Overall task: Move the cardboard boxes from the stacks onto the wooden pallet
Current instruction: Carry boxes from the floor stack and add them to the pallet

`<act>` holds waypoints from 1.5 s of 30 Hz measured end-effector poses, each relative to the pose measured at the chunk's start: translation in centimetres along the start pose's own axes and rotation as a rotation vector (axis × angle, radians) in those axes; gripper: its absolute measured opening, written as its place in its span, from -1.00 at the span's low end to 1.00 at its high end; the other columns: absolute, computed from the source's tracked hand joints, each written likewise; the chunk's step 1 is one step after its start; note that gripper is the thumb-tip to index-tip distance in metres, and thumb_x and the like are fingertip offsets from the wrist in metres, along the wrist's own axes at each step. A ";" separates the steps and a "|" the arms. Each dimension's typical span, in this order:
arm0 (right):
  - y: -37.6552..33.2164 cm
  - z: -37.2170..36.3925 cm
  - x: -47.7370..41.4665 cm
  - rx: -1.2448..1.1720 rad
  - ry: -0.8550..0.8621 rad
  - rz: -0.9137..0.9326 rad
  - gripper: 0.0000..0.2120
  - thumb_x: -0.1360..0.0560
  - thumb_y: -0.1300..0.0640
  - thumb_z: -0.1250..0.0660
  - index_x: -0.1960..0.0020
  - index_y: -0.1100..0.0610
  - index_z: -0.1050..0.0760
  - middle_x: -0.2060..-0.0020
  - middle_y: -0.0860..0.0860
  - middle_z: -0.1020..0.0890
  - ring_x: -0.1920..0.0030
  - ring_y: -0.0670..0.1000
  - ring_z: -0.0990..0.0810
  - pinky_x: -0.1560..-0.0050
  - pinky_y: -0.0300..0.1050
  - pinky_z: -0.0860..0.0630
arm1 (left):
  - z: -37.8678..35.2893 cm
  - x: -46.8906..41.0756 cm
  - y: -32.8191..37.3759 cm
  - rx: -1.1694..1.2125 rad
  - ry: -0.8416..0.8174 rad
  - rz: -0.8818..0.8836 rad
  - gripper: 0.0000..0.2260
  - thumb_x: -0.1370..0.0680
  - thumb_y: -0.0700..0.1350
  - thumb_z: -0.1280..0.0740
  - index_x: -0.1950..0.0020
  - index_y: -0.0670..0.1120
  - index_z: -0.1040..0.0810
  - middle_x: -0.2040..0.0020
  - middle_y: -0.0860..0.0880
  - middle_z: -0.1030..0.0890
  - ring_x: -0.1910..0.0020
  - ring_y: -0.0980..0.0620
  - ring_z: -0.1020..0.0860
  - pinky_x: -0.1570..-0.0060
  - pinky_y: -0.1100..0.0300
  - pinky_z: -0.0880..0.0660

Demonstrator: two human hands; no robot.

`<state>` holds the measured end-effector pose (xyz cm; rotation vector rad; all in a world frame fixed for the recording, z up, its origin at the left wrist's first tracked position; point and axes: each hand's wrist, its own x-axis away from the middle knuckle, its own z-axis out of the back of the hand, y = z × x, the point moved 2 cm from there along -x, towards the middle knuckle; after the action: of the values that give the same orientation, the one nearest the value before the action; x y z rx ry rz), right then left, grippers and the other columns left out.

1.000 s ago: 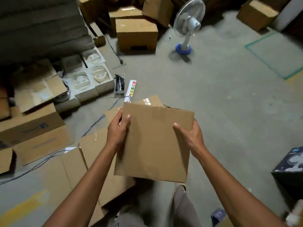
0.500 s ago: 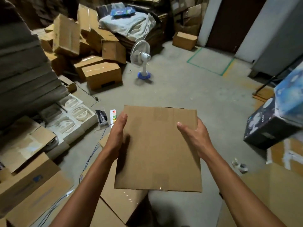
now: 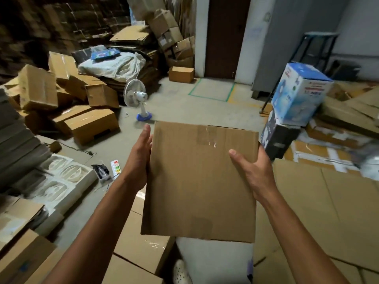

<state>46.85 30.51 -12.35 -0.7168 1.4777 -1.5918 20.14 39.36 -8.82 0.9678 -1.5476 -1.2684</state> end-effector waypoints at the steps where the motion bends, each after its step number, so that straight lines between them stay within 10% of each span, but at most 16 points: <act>1: -0.4 0.9 1.6 0.017 0.018 0.005 -0.37 -0.25 -0.38 -0.53 -0.23 -0.24 -0.42 -0.11 -0.16 -0.60 -0.12 -0.08 -0.62 -0.18 0.10 -0.61 | -0.2 1.1 0.1 -0.009 -0.027 0.019 -0.34 -0.58 0.41 0.00 -0.48 0.02 -0.43 -0.32 0.00 -0.60 -0.23 0.03 -0.61 -0.28 0.05 -0.45; 6: -1.9 2.5 10.4 0.170 0.046 0.021 -0.19 -0.25 -0.39 -0.45 -0.38 -0.02 -0.40 -0.17 -0.05 -0.61 -0.15 -0.01 -0.62 -0.14 0.03 -0.63 | -0.4 6.7 0.5 0.073 -0.013 0.193 -0.26 -0.42 0.50 -0.20 -0.37 -0.01 -0.53 -0.26 0.00 -0.64 -0.25 -0.05 -0.58 -0.30 -0.01 -0.41; 11: -3.3 1.7 18.3 0.174 0.121 0.040 -0.40 -0.45 -0.37 -0.35 -0.33 -0.02 -0.43 -0.09 -0.12 -0.63 -0.11 -0.08 -0.63 -0.10 -0.13 -0.62 | 1.4 12.1 -0.5 0.019 0.133 0.235 -0.65 -0.51 0.27 -0.35 -0.03 0.00 -0.48 -0.08 -0.02 -0.48 -0.13 -0.07 -0.46 -0.26 -0.02 -0.32; 18: -6.2 -2.0 29.0 -0.002 0.184 -0.170 -0.05 -0.34 -0.65 -0.02 -0.53 -0.10 -0.33 -0.48 -0.04 -0.45 -0.48 0.03 -0.39 -0.50 0.22 -0.28 | 7.0 19.8 -1.6 0.118 0.012 0.118 -0.75 -0.42 0.17 -0.39 0.10 0.02 -0.61 0.09 -0.05 -0.56 -0.02 -0.06 -0.52 0.01 -0.02 -0.39; 24: -9.4 -3.6 35.3 -0.202 0.118 -0.525 -0.15 -0.28 -0.64 -0.07 -0.37 -0.17 -0.50 -0.27 -0.04 -0.59 -0.29 0.17 -0.51 -0.23 0.56 -0.32 | 9.8 25.6 -0.6 0.161 -0.091 -0.099 -0.84 -0.37 0.06 -0.37 0.14 0.01 -0.63 0.11 0.00 -0.60 0.01 -0.02 -0.50 0.05 0.07 -0.35; 27: -10.4 -3.6 37.8 -0.283 0.166 -0.546 -0.09 -0.23 -0.65 -0.23 -0.45 -0.18 -0.41 -0.35 0.02 -0.53 -0.34 0.26 -0.47 -0.11 0.67 -0.32 | 10.0 27.6 -0.3 0.121 -0.209 -0.213 -0.64 -0.43 0.00 -0.33 -0.18 -0.09 -0.63 -0.09 -0.09 -0.66 -0.07 -0.04 -0.56 -0.02 0.11 -0.43; 31: -11.7 -2.2 40.6 -0.294 0.349 -0.488 -0.14 -0.20 -0.54 -0.36 -0.39 -0.12 -0.46 -0.37 0.05 -0.52 -0.35 0.23 -0.46 -0.21 0.55 -0.39 | 8.8 29.7 0.1 0.124 -0.306 -0.266 -0.54 -0.46 -0.06 -0.31 -0.35 -0.12 -0.54 -0.24 -0.17 -0.62 -0.17 -0.08 -0.58 -0.12 0.08 -0.45; 35: -12.6 1.2 44.0 -0.295 0.491 -0.387 -0.66 -0.49 -0.30 -0.32 0.00 -0.05 -0.57 -0.06 0.06 -0.66 -0.11 0.12 -0.60 -0.20 0.36 -0.52 | 5.4 32.0 0.5 0.135 -0.439 -0.266 -0.48 -0.42 -0.04 -0.29 -0.38 -0.11 -0.52 -0.31 -0.17 -0.58 -0.33 -0.23 -0.50 -0.21 -0.05 -0.40; 42: -13.9 11.1 52.3 -0.249 0.731 -0.279 -0.73 -0.52 -0.20 -0.34 0.13 0.00 -0.58 0.22 -0.02 -0.69 0.03 0.08 -0.63 -0.08 0.21 -0.56 | -5.6 39.0 -0.3 0.259 -0.561 -0.034 -0.80 -0.61 -0.07 -0.22 0.06 -0.07 -0.62 0.19 0.00 -0.69 0.20 0.03 -0.63 0.19 0.20 -0.51; 45: -14.3 16.2 56.6 -0.222 0.786 -0.254 -0.72 -0.54 -0.18 -0.31 0.05 0.03 -0.58 0.13 0.01 -0.68 0.04 0.04 -0.61 -0.04 0.13 -0.55 | -10.9 42.9 -1.3 0.237 -0.676 0.059 -0.81 -0.62 0.00 -0.27 -0.03 -0.03 -0.65 0.11 0.00 -0.72 0.18 0.03 -0.67 0.14 0.15 -0.54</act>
<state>29.90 -26.92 -3.12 -0.4129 2.2186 -2.0565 17.57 -4.38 -2.62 0.6492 -2.2671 -1.4789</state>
